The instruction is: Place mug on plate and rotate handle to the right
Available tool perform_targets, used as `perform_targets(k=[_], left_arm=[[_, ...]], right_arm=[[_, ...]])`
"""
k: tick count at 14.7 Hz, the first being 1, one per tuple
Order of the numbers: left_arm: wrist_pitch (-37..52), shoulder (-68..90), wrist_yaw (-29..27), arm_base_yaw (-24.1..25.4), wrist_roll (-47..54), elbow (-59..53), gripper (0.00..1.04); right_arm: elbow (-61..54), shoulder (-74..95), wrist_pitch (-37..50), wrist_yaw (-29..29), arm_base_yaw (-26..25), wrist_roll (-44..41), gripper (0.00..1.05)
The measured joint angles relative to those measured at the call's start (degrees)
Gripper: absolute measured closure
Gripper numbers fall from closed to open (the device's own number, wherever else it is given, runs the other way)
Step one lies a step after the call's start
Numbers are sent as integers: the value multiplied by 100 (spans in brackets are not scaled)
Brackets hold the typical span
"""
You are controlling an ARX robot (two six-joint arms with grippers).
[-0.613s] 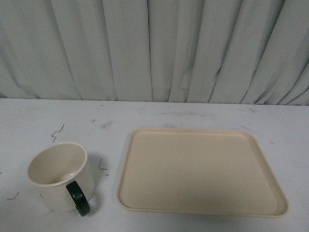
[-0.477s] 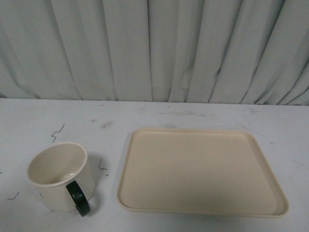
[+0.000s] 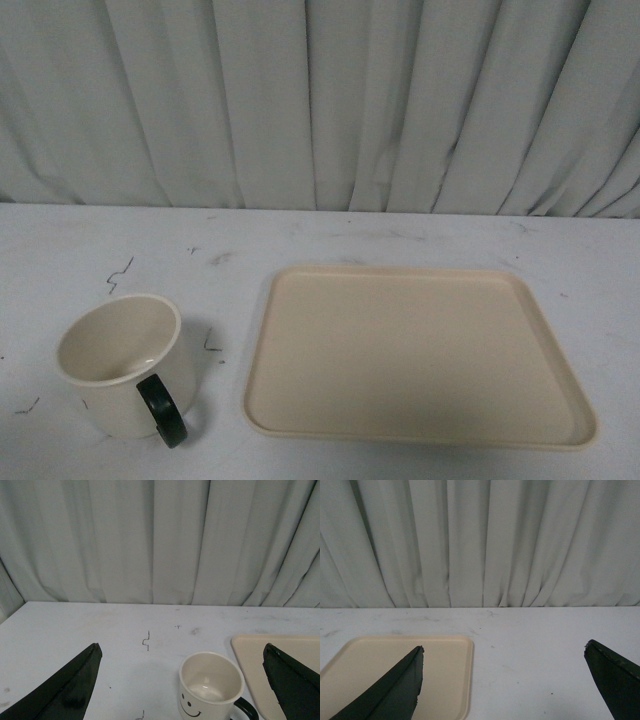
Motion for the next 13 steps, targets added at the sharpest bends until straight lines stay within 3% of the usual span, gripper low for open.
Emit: perform_targets(k=[13], left_arm=[[0, 0, 0, 0, 0, 0, 7]], right_arm=[[0, 0, 0, 0, 0, 0, 6]])
